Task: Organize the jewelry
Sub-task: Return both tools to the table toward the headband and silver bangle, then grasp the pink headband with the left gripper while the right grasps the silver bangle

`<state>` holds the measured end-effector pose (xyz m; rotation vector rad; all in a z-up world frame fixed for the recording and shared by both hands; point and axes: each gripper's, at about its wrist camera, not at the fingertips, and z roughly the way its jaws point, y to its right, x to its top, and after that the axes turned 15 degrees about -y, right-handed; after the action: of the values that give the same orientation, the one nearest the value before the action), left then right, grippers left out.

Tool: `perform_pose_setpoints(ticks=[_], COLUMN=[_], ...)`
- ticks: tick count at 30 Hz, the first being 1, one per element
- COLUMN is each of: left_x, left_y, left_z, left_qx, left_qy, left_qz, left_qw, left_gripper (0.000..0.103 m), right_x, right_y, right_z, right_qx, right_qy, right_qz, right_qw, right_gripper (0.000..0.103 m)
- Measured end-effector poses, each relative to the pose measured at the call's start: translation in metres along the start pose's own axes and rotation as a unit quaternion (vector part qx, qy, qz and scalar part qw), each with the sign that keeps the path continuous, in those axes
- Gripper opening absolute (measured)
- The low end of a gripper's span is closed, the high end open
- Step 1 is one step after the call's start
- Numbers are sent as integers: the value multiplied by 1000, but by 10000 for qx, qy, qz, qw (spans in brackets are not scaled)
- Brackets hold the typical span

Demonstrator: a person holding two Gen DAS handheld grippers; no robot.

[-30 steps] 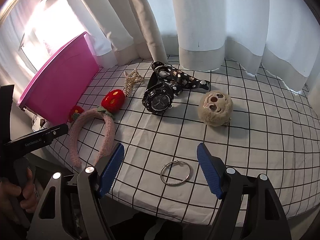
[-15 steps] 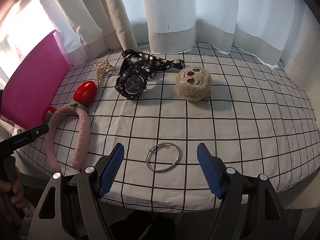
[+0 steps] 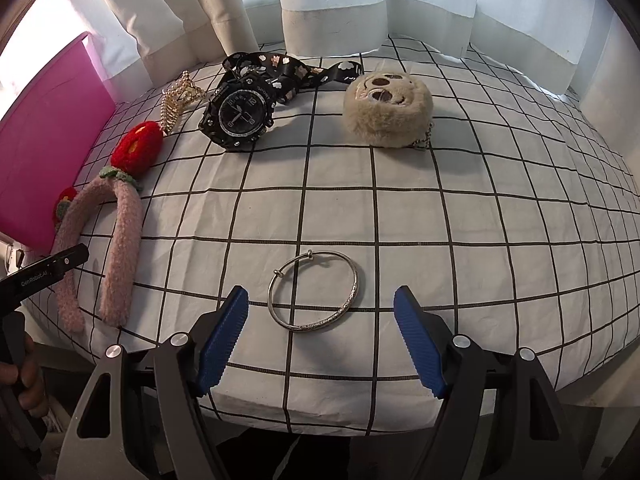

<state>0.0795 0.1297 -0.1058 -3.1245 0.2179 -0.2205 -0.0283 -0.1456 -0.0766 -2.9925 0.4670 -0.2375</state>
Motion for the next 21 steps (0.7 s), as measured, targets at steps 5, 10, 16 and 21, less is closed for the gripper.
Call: perform_pose_setpoints(ticks=[5,10,16,21], left_x=[4,3,6,-2], left_y=[5,5,2,5], left_z=[8,10,14,8], left_qx=[50,67,36,33], left_qy=[-31,43,118,204], left_qz=[70,91,-5,122], left_qw=[10000,9999,9999,9997], left_gripper=[88,92,98,88], right_x=[5,4,-1,-2], right_y=[-3,-14,-17,-18], right_z=[8,12,13,12], right_qx=[-55,-419,-550,-516], right_qy=[28,82,262,289], right_qz=[43,-128,-128,-101], right_qw=[10000,9990,9981,9982], right_gripper=[72,72,72,71])
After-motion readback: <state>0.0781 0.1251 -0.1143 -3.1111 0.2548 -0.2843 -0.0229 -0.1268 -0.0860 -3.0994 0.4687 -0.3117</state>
